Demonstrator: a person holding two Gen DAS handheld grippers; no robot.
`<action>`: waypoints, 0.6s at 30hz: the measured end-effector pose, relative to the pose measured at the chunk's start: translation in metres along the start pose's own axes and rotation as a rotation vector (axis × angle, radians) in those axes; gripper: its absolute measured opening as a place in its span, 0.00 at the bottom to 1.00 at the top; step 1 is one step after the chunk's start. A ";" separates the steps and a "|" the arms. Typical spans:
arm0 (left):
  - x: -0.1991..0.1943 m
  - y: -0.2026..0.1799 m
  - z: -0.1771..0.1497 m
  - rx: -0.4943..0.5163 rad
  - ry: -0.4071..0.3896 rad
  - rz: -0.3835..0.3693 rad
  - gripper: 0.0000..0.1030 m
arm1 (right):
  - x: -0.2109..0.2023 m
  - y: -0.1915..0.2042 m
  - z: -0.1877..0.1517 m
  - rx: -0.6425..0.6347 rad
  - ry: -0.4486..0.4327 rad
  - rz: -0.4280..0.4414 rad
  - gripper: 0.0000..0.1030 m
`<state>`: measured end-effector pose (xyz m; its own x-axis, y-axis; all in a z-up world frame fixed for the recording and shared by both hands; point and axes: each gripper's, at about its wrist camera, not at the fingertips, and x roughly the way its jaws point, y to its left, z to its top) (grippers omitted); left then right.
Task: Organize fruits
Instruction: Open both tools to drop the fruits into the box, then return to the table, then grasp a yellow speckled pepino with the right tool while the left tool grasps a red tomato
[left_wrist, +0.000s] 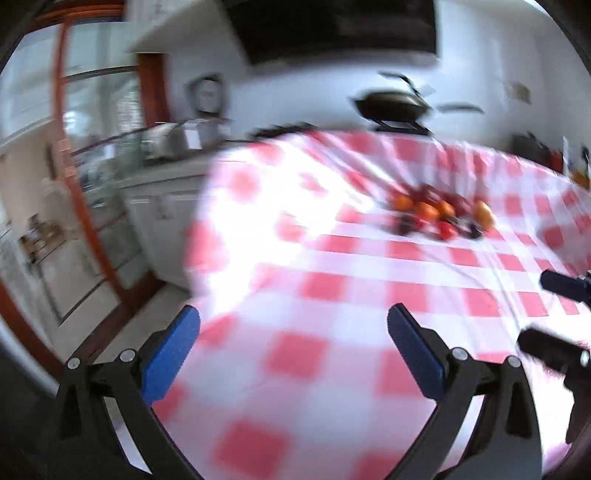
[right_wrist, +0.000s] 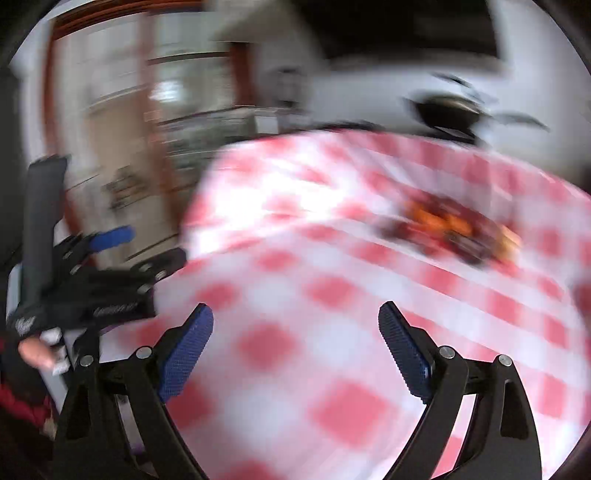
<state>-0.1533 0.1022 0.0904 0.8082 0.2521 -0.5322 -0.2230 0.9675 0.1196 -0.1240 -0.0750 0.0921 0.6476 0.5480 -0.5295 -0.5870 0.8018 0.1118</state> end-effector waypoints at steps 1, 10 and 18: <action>0.020 -0.026 0.005 0.034 0.030 -0.012 0.99 | 0.000 -0.033 0.000 0.057 0.000 -0.057 0.86; 0.175 -0.186 0.066 -0.059 0.120 -0.161 0.99 | 0.043 -0.238 -0.002 0.481 0.006 -0.284 0.86; 0.202 -0.198 0.097 -0.197 0.025 -0.243 0.99 | 0.043 -0.272 -0.013 0.563 -0.017 -0.260 0.86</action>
<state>0.1073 -0.0361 0.0406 0.8376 0.0114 -0.5461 -0.1286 0.9758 -0.1769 0.0571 -0.2723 0.0277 0.7452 0.3179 -0.5862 -0.0657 0.9098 0.4099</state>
